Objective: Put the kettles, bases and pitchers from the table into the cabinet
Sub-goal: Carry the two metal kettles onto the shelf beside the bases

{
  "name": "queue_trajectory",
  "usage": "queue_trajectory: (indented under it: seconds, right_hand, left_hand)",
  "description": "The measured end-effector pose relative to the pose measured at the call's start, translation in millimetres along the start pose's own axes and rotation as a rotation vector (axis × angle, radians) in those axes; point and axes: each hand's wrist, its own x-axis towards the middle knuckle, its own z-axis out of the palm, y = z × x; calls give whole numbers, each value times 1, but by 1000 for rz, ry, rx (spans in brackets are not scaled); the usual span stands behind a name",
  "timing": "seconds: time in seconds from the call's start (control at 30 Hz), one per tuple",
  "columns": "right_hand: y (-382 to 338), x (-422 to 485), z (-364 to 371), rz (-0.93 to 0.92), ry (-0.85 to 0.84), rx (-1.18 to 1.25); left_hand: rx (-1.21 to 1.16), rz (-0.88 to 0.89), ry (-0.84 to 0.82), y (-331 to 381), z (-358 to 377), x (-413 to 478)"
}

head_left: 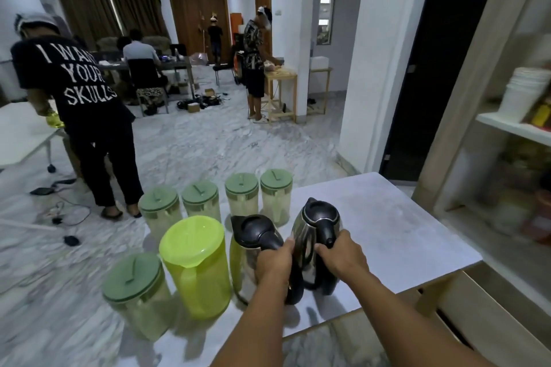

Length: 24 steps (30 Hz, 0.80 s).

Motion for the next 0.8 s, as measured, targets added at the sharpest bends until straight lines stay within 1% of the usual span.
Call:
queue_trajectory:
  seconds: [0.07,0.2,0.3,0.4,0.47,0.6,0.67,0.73,0.8]
  right_hand:
    - [-2,18,7,65,-35,53]
    - [2,39,22,205,-41,169]
    - [7,43,29,252,-48,224]
    - [5,39,26,257,-25,327]
    - [3,34,15,258,18,376]
    - [-2,7,-21,271,135,427]
    - [-1,-9,-42,269,218,480]
    - [0,-30,-69,254,327,551]
    - [2,-55,-95,253,443,590]
  left_hand:
    - [-47,-46,6,-6,11,20]
    - [-112,-82,9,-10,19,33]
    - [-123,-87,9,-8,20,37]
    - [-140,-54,18,-8,14,48]
    - [-138,-17,9,4,6,30]
    - [-81,123,-29,28,-6,-14]
    - [-44,202,-66,39,-7,-38]
    - [-44,292,-159,50,-5,-69]
    - [-22,382,-188,62,-2,-100]
